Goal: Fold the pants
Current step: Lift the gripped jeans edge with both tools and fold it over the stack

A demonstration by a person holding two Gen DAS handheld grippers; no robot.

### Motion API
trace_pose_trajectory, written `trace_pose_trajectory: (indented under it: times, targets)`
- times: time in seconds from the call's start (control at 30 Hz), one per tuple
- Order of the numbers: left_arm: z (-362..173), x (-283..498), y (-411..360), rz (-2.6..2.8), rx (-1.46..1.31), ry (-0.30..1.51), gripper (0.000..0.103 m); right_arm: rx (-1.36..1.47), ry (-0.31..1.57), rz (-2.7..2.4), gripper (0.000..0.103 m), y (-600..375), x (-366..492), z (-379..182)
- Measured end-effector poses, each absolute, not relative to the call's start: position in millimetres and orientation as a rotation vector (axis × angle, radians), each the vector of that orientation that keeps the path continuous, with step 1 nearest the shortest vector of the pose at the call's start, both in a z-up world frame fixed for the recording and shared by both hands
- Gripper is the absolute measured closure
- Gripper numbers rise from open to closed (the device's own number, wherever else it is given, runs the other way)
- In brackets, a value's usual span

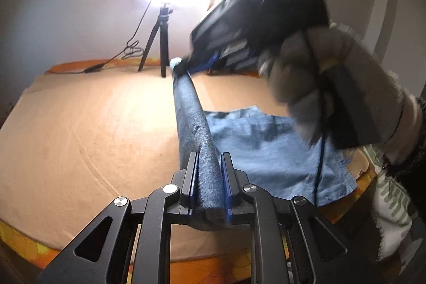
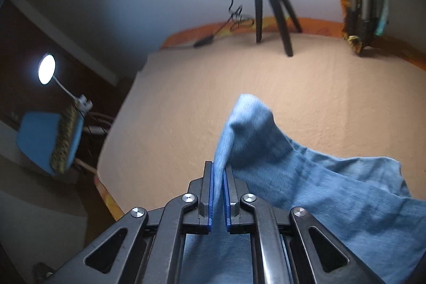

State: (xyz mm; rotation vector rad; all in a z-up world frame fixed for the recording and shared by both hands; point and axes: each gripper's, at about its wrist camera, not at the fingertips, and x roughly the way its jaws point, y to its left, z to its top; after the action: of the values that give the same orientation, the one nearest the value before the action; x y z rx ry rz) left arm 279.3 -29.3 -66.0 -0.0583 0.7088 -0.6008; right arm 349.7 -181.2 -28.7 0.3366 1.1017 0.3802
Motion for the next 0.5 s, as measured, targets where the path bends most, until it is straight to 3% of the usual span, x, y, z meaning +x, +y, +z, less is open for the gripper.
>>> trace_pose_trajectory:
  times: [0.2,0.3,0.37,0.5]
  targets:
    - [-93,278,-37,-0.581,-0.034,0.741,0.084,0.326,1.042,0.37,0.103,-169,348,-18]
    - [-98,281,-32,-0.582,-0.051,0.742,0.084,0.306,1.059,0.384,0.096,-170,347,-22]
    - [-99,281,-29,-0.58,-0.059,0.736,0.084,0.284,1.093,0.36,0.062,-168,351,-35]
    - [-99,278,-23,-0.58,-0.078,0.726,0.085,0.242,1.196,0.347,0.061,-157,362,-70]
